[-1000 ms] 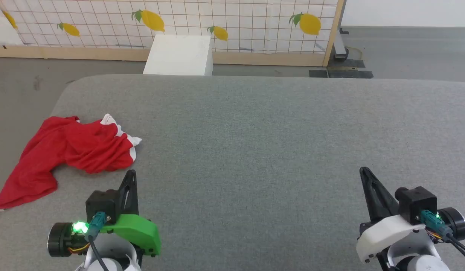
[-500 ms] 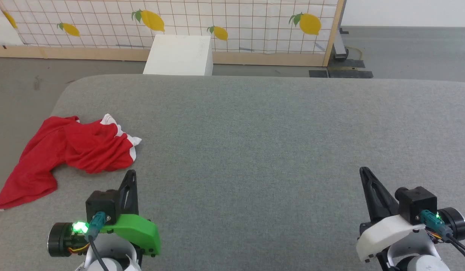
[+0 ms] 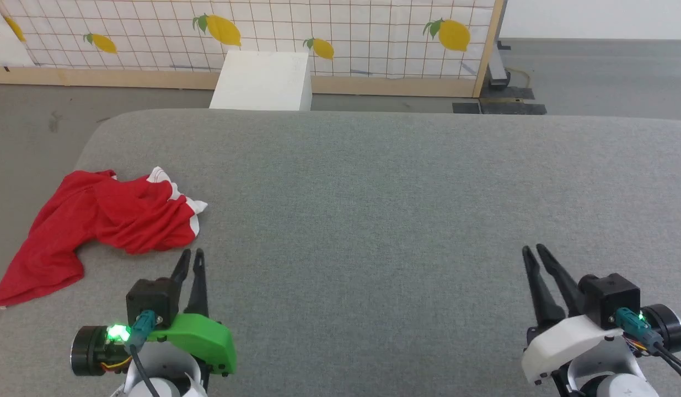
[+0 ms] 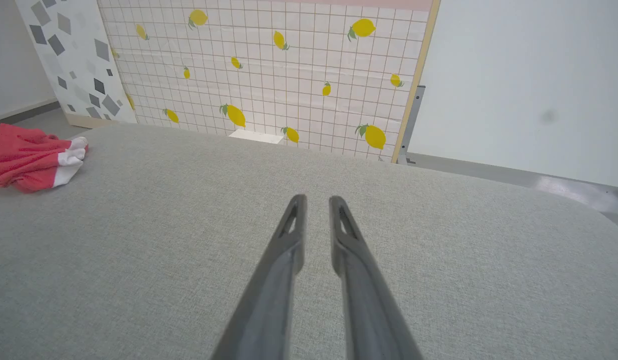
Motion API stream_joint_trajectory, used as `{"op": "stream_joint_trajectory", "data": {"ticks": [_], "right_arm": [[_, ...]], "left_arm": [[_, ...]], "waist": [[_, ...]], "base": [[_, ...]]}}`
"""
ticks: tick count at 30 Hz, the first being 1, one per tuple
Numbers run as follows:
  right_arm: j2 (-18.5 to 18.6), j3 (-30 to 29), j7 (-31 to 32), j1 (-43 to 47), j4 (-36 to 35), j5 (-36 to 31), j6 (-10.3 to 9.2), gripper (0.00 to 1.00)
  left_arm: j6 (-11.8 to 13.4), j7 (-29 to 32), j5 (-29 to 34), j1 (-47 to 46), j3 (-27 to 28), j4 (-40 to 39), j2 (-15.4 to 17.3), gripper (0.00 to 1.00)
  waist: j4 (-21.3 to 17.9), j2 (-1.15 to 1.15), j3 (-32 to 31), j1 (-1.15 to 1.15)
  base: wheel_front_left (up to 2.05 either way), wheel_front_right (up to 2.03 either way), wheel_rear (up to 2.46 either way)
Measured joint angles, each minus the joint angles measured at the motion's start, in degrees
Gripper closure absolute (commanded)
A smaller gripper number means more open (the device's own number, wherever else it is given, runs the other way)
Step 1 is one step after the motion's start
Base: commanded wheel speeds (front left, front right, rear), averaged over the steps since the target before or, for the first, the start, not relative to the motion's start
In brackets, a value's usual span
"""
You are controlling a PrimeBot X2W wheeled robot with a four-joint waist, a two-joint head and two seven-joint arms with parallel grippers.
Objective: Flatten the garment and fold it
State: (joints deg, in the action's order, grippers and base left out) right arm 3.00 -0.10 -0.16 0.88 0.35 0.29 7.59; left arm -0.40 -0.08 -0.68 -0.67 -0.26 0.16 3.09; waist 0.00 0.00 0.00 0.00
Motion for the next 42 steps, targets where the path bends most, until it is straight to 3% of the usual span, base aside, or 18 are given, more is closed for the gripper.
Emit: {"op": "stream_joint_trajectory", "data": {"ticks": [11,20,32,34,42], "right_arm": [[0.01,-0.16,-0.79,0.00,0.62,0.14,0.01,0.00],[0.01,-0.21,-1.71,-0.02,1.25,0.29,0.01,0.00],[0.01,-0.16,-3.11,-0.23,2.54,1.27,0.01,0.00],[0.00,-0.16,-3.90,-0.92,3.04,1.40,0.00,0.00],[0.00,-0.22,-4.81,-0.99,3.96,1.82,0.00,0.00]], "left_arm": [[0.55,-1.13,-0.85,-0.07,-0.78,1.12,0.00,0.00],[1.62,-2.41,-1.40,-0.13,-1.22,2.02,0.12,0.00],[3.01,-3.88,-2.45,-0.14,-1.64,2.75,0.68,0.00],[3.57,-4.65,-3.32,-0.14,-1.71,2.82,0.99,0.00],[4.53,-5.57,-4.45,-0.14,-1.83,3.05,1.43,0.00]], "waist": [[1.10,0.00,0.01,0.00],[4.46,0.00,-0.01,0.00],[10.76,0.00,-0.28,0.00],[13.22,0.00,-0.29,0.00],[16.16,0.00,-0.26,0.00]], "base": [[0.00,0.00,0.00],[0.00,0.00,0.00],[0.00,0.00,0.00],[0.00,0.00,0.00],[0.00,0.00,0.00]]}}
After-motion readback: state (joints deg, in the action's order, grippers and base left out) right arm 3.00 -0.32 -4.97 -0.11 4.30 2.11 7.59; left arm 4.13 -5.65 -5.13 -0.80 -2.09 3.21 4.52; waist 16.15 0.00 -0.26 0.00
